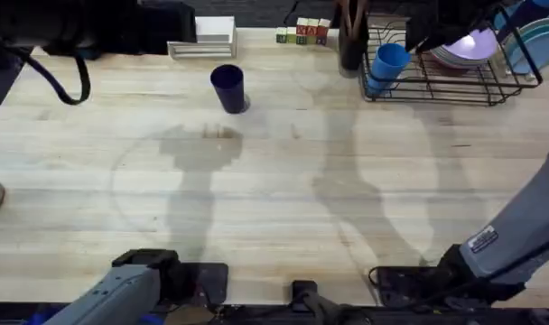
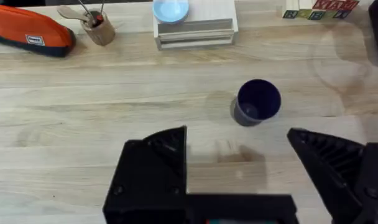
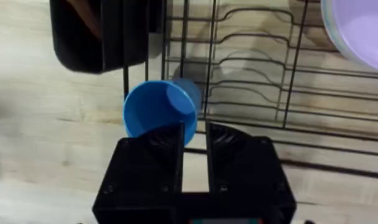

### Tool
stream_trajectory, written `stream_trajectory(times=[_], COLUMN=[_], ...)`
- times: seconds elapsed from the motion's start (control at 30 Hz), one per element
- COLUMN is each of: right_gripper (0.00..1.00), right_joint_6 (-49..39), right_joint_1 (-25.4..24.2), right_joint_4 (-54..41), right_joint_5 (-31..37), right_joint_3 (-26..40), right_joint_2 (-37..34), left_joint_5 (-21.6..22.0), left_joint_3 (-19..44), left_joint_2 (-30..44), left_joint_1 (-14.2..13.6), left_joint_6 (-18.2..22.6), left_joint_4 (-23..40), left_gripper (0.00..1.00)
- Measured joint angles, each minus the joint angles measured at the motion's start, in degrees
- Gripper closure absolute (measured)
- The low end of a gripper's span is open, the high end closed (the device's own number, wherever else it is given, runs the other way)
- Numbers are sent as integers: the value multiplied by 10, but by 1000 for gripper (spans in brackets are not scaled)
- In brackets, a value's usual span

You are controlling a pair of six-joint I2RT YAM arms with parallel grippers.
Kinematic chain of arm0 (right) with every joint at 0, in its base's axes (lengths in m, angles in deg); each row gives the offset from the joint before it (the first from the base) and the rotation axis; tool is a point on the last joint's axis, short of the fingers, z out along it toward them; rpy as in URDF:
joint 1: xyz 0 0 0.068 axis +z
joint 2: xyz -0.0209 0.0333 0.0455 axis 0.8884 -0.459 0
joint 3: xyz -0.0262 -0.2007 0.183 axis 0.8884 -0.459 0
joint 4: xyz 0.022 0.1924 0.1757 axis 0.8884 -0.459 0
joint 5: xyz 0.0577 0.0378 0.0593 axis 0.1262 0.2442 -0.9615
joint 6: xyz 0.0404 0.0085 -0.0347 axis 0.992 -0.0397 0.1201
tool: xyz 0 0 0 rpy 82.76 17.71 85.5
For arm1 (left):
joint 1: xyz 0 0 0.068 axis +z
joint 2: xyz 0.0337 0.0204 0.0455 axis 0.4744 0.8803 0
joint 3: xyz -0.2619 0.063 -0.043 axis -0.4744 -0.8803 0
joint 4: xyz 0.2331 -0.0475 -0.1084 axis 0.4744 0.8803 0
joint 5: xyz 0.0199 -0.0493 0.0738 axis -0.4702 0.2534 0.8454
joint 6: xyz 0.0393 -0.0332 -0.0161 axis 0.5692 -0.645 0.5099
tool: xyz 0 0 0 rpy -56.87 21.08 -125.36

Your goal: Pick up the cup on the table and put them onto the rack.

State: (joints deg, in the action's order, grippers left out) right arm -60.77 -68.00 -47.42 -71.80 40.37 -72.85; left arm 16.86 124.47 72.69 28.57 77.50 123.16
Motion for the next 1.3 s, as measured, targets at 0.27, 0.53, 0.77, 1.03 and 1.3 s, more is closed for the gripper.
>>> stream_trajectory(times=[0.27,0.53,0.77,1.03,1.3], right_gripper=[727,407,8,8,8], right_joint_6=[-4,-20,-37,-39,-41], right_joint_1=[0,0,0,0,0], right_joint_4=[-85,-118,-134,-140,-94], right_joint_5=[0,0,0,0,0], right_joint_3=[84,136,139,126,-45], right_joint_2=[0,43,118,200,344], left_joint_5=[0,0,0,0,0], left_joint_3=[0,0,0,0,0], left_joint_2=[0,0,0,0,0], left_joint_1=[0,0,0,0,0], left_joint_6=[0,0,0,0,0], left_joint_4=[0,0,0,0,-6], left_gripper=[7,7,6,7,7])
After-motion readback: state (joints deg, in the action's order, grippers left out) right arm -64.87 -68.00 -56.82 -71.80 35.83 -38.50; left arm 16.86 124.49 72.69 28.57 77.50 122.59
